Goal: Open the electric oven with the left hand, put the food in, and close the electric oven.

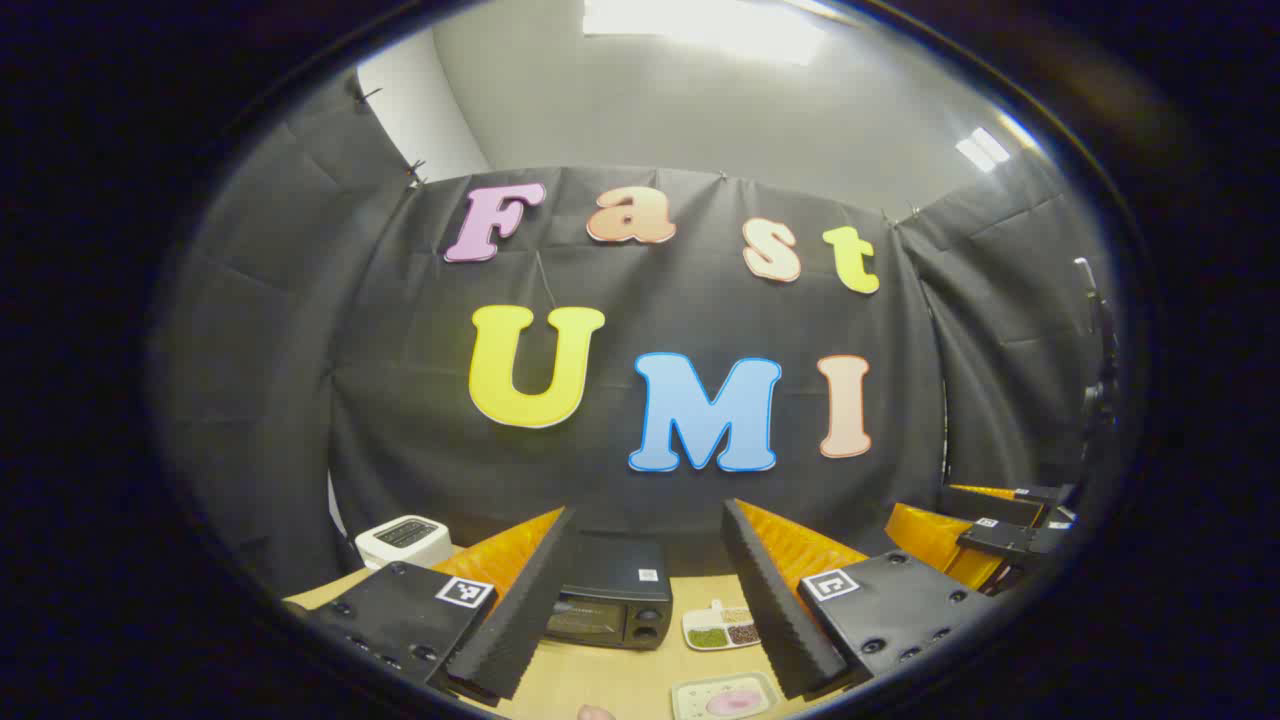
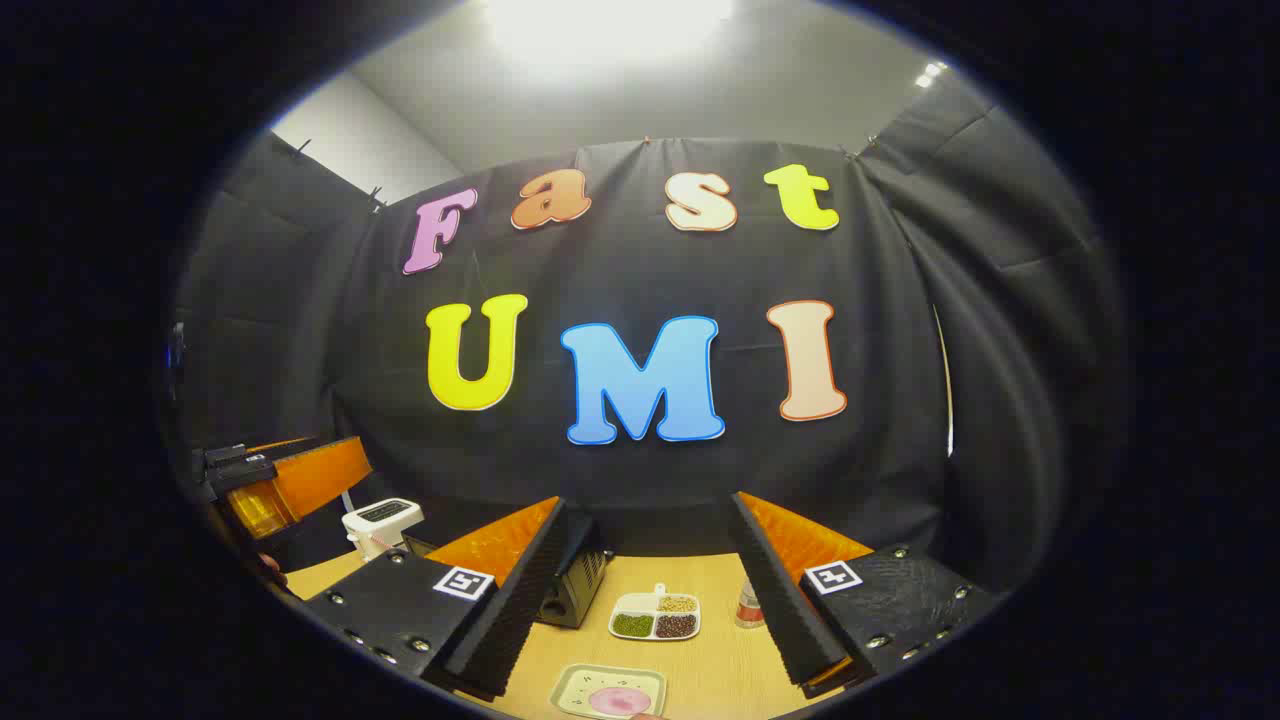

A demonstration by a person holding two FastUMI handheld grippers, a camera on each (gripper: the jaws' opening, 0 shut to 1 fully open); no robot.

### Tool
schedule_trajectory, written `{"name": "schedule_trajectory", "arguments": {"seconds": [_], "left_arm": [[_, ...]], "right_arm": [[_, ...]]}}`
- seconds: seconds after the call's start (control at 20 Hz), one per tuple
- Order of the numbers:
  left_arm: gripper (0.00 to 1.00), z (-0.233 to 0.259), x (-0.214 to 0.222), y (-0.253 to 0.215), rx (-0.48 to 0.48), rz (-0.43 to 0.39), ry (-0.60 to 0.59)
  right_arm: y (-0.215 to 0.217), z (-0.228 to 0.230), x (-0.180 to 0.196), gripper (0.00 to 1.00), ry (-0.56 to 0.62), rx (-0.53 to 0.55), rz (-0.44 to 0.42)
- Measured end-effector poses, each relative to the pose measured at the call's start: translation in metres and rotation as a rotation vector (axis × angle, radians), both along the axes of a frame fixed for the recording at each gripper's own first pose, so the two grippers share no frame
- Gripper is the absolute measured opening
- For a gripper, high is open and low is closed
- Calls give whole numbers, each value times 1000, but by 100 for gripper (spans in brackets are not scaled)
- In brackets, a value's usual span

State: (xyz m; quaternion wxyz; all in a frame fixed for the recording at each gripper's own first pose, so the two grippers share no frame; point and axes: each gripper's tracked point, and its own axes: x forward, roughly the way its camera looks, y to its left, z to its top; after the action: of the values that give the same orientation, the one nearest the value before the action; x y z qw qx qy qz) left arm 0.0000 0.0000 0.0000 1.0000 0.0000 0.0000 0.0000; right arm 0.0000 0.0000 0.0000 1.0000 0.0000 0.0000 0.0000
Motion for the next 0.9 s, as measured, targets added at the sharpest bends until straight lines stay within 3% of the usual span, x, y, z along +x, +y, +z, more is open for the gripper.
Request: {"name": "schedule_trajectory", "arguments": {"seconds": [0.15, 0.25, 0.4, 0.7, 0.8, 0.9], "left_arm": [[100, 0, 1, -3, 21, -15, 15], [91, 10, 0, 3, 18, -15, -12], [100, 9, 6, 11, -17, -37, -18], [100, 16, 28, 41, -58, -85, -34], [91, 15, 33, 48, -62, -90, -27], [96, 18, 37, 50, -66, -79, -34]], "right_arm": [[-5, 6, -1, 98, -10, 33, -14], [-8, 5, 0, 98, -8, 35, -35], [-12, 14, -4, 98, -21, 4, -89], [5, 27, -6, 98, -41, -3, -172], [13, 28, -3, 97, -40, 12, -169], [17, 31, 0, 98, -50, 5, -156]]}}
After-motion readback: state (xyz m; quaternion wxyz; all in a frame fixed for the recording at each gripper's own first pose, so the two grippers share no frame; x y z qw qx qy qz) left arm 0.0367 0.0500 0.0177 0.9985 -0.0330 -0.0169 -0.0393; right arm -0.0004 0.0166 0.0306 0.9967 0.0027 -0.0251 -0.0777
